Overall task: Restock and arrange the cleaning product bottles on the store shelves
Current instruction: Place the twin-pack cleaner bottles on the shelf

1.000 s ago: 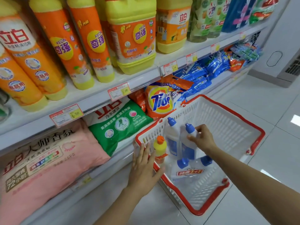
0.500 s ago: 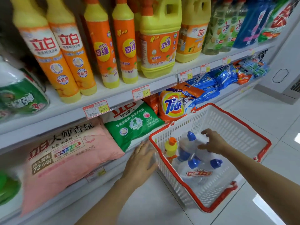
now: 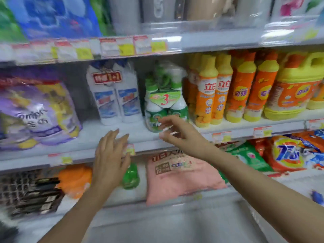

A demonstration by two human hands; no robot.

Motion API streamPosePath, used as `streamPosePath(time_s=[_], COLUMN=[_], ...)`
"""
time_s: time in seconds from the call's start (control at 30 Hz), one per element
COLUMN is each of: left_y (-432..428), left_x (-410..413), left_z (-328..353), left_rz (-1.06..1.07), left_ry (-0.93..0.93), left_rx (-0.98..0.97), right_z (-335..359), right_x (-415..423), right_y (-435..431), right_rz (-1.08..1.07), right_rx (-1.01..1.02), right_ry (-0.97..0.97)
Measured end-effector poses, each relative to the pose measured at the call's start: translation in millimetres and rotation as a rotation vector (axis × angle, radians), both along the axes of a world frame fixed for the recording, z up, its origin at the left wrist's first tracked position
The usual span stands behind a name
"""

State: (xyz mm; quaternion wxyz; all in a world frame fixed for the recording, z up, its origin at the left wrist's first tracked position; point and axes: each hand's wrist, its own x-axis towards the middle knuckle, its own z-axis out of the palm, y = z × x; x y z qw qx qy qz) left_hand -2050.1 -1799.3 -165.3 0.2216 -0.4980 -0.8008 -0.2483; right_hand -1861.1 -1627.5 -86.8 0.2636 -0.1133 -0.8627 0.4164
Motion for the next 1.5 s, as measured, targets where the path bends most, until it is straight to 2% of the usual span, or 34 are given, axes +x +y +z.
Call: streamPosePath(time_s=[0.1, 0.23, 0.4, 0.5, 0.63, 0.97, 1.07, 1.23, 1.4, 1.5], left_y=[-36, -52, -54, -55, -55, -59, -64, -64, -52, -43], left_x=[-45, -74, -84, -88, -92, -94, -87, -65, -16, 15], left_z=[-2, -13, -27, -30, -34, -29, -13, 36, 82, 82], left_rz=[0.087, 0.083, 0.070, 0.060, 0.030, -0.043, -0.019, -0.111, -0.369, -0.418], left_ry=[-0.022, -0.078, 0.023, 0.021, 0.006, -0.081, -0.196, -0.515, -0.881, -0.983], left_rx=[-0.134, -0.263, -0.238, -0.221, -0.202, -0.183, -0.088, 0.257, 0.530, 0.574], right_z=[13, 26, 54, 60, 50, 23, 24, 49, 75, 74], right_x=[-73, -161, -220, -238, -229, -170, -151, -102, -43, -13], right_y=[-19, -19, -9, 1, 2, -51, -62, -77, -77, -67], right_rz=[0.014, -0.082, -0.285, -0.414, -0.544, -0.207, -0.166, -0.122, -0.046, -0.057], right_rx=[-0.117, -0.165, -0.264, -0.330, -0.099, 0.151, 0.163, 0.153, -0.037, -0.222], right_ry=[0.016, 0.082, 0.192, 0.203, 0.155, 0.401, 0.469, 0.553, 0.564, 0.535])
